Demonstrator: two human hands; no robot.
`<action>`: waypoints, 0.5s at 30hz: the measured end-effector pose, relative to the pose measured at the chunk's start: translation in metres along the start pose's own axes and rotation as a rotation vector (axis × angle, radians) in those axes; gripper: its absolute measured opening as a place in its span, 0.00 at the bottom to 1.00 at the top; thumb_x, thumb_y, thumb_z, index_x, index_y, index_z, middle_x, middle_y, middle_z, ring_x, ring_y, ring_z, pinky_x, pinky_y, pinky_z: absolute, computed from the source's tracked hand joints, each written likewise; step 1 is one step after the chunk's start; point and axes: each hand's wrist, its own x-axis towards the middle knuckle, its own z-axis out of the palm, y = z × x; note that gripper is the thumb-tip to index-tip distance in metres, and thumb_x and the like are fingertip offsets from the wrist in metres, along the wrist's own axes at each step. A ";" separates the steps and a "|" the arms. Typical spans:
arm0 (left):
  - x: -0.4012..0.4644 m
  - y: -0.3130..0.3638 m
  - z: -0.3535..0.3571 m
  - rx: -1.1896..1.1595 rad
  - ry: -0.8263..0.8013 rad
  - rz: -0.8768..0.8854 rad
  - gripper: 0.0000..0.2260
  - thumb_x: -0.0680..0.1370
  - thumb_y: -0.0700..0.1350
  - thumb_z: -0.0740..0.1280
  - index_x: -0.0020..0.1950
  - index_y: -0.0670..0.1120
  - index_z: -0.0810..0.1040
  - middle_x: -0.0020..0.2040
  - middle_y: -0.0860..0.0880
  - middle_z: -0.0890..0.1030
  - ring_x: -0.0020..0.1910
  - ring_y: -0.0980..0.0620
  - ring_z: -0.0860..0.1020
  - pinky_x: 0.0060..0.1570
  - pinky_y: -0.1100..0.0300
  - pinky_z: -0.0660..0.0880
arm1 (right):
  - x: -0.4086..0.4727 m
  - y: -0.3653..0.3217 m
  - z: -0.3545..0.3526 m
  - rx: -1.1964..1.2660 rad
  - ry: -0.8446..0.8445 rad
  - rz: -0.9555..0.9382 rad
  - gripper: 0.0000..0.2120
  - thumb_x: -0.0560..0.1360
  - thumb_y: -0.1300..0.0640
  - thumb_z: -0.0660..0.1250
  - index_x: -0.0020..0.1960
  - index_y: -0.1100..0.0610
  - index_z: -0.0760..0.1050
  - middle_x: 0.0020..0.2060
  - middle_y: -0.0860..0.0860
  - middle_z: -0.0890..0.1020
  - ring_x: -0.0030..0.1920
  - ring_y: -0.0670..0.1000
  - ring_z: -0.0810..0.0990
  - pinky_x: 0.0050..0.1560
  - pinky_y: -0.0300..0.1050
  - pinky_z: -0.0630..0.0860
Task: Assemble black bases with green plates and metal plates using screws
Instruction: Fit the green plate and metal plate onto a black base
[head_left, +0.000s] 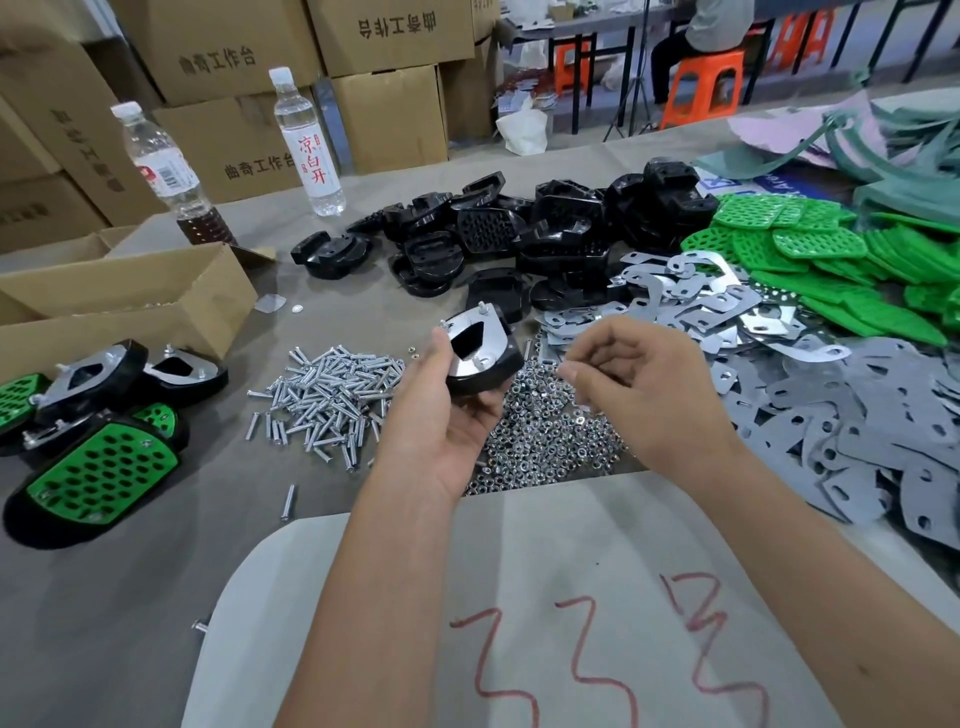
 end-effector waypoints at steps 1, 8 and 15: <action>0.000 -0.001 0.000 0.025 -0.010 -0.003 0.17 0.83 0.53 0.66 0.66 0.42 0.77 0.56 0.37 0.85 0.41 0.43 0.83 0.26 0.64 0.73 | 0.000 -0.001 -0.001 0.071 0.016 0.017 0.09 0.75 0.67 0.76 0.44 0.54 0.82 0.33 0.51 0.84 0.33 0.51 0.84 0.38 0.43 0.80; -0.003 -0.011 0.002 0.193 -0.063 0.108 0.12 0.81 0.47 0.71 0.63 0.47 0.74 0.48 0.39 0.88 0.45 0.37 0.86 0.33 0.58 0.80 | -0.003 -0.009 0.004 0.056 0.039 -0.137 0.06 0.72 0.64 0.79 0.45 0.55 0.87 0.38 0.48 0.86 0.40 0.50 0.84 0.42 0.48 0.83; -0.003 -0.019 0.002 0.242 -0.189 0.148 0.15 0.80 0.39 0.71 0.64 0.47 0.72 0.51 0.38 0.87 0.46 0.42 0.87 0.43 0.53 0.84 | -0.003 -0.004 0.012 -0.028 0.018 -0.182 0.04 0.71 0.63 0.81 0.44 0.56 0.87 0.38 0.51 0.83 0.37 0.51 0.82 0.41 0.54 0.79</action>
